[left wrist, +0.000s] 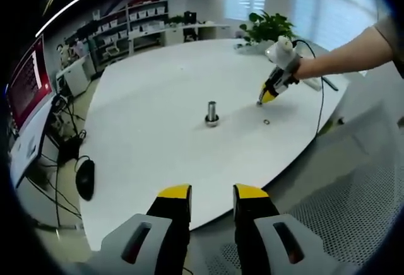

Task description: Place the washer onto the threaded stud by aligning its center hole with the stud, sliding it down to the base, and recovering from edge contact or off-axis alignment until the washer reaches the visible bottom stop.

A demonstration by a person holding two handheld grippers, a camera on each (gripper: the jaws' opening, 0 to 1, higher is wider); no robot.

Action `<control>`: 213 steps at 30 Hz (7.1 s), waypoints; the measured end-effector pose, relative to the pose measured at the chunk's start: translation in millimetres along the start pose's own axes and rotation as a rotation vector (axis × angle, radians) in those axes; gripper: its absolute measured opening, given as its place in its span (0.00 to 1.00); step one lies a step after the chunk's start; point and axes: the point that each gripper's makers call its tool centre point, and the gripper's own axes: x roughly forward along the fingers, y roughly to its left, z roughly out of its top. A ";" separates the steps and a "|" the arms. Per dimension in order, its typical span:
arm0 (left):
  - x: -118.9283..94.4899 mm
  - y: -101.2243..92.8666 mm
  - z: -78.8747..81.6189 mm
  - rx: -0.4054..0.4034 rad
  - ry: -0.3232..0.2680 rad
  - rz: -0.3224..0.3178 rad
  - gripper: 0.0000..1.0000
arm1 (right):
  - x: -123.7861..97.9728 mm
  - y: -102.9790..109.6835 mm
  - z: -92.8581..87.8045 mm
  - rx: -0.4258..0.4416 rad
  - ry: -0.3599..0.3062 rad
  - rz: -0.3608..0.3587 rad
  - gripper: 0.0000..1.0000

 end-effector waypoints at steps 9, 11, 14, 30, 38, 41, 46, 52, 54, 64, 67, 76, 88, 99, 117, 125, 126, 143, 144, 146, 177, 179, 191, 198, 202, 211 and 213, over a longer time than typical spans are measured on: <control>1.0 -0.5 -0.5 0.000 0.004 -0.008 0.24 | 9.0 -1.0 -2.1 0.009 0.007 -0.009 0.15; 0.8 0.6 0.3 -0.001 -0.001 -0.004 0.24 | 8.8 -0.2 -0.7 0.011 0.004 -0.009 0.15; 0.7 1.0 0.2 -0.005 0.000 -0.002 0.24 | 9.7 -0.7 -1.0 0.000 0.001 -0.011 0.16; -1.3 5.0 4.3 -0.025 -0.024 0.013 0.23 | -8.2 14.1 -24.8 0.054 -0.014 -0.002 0.21; -1.6 6.4 1.9 -0.023 -0.014 0.028 0.23 | -3.2 57.1 -17.0 0.007 -0.026 0.071 0.23; -2.0 11.7 -1.1 -0.047 -0.004 0.049 0.24 | -2.1 71.8 -14.1 0.007 -0.031 0.088 0.23; -2.6 11.2 0.5 -0.044 -0.011 0.051 0.24 | 4.5 81.2 -13.9 -0.025 -0.012 0.095 0.23; -5.0 15.2 4.0 -0.062 -0.037 0.065 0.24 | 10.0 85.3 -9.1 -0.048 0.007 0.094 0.23; -4.8 15.5 4.5 -0.062 -0.039 0.066 0.24 | 12.5 86.3 -10.3 -0.060 0.028 0.094 0.22; -4.5 15.0 4.7 -0.064 -0.040 0.061 0.23 | 12.7 84.1 -12.7 -0.190 0.023 0.083 0.17; -3.0 13.0 2.9 -0.059 -0.027 0.052 0.23 | 9.6 78.3 -19.7 -0.217 0.038 0.083 0.16; -2.8 13.0 3.6 -0.054 -0.028 0.046 0.22 | 8.7 74.4 -22.8 -0.202 0.039 0.106 0.16; -3.1 14.8 2.6 -0.059 -0.025 0.055 0.22 | 11.6 81.1 -17.8 -0.352 0.216 0.137 0.20; -4.6 15.8 6.1 -0.067 -0.046 0.061 0.22 | 13.1 80.9 -17.6 -0.432 0.331 0.117 0.15; -3.5 15.6 3.1 -0.059 -0.025 0.062 0.22 | 10.8 81.4 -18.5 -0.379 0.144 0.027 0.15; -2.5 15.4 1.8 -0.064 -0.018 0.057 0.22 | 6.6 78.9 -18.7 -0.272 -0.072 0.012 0.14; -2.5 15.2 2.1 -0.067 -0.019 0.056 0.22 | 6.5 78.4 -19.2 -0.244 -0.090 0.011 0.14; -2.1 16.2 -1.0 -0.073 -0.004 0.058 0.22 | -3.5 69.1 -8.7 -0.173 -0.146 -0.019 0.14; -2.2 16.5 -1.1 -0.071 -0.004 0.061 0.22 | -5.5 66.2 -8.8 -0.162 -0.152 -0.023 0.14; -2.9 17.6 -0.8 -0.070 -0.005 0.069 0.22 | -6.4 60.7 -13.5 -0.149 -0.141 -0.030 0.14; -2.3 16.9 -3.5 -0.058 0.011 0.073 0.22 | -40.9 2.3 24.8 -0.119 -0.255 -0.152 0.14; -2.5 17.4 -3.1 -0.063 0.007 0.074 0.22 | -39.0 -0.3 22.5 -0.116 -0.241 -0.156 0.14; -2.4 16.6 -3.9 -0.066 0.011 0.074 0.22 | -34.9 -3.5 25.1 -0.103 -0.228 -0.149 0.14; -2.0 17.3 -4.1 -0.069 0.013 0.074 0.22 | -36.0 -2.4 25.3 -0.104 -0.215 -0.140 0.14; -2.1 17.3 -3.8 -0.068 0.014 0.074 0.22 | -35.7 -3.6 26.4 -0.109 -0.201 -0.127 0.14; -1.4 17.2 -5.3 -0.070 0.021 0.073 0.22 | -37.3 -3.1 27.8 -0.107 -0.167 -0.127 0.14; -1.5 17.0 -5.4 -0.068 0.022 0.072 0.22 | -36.0 -2.7 26.8 -0.118 -0.157 -0.125 0.14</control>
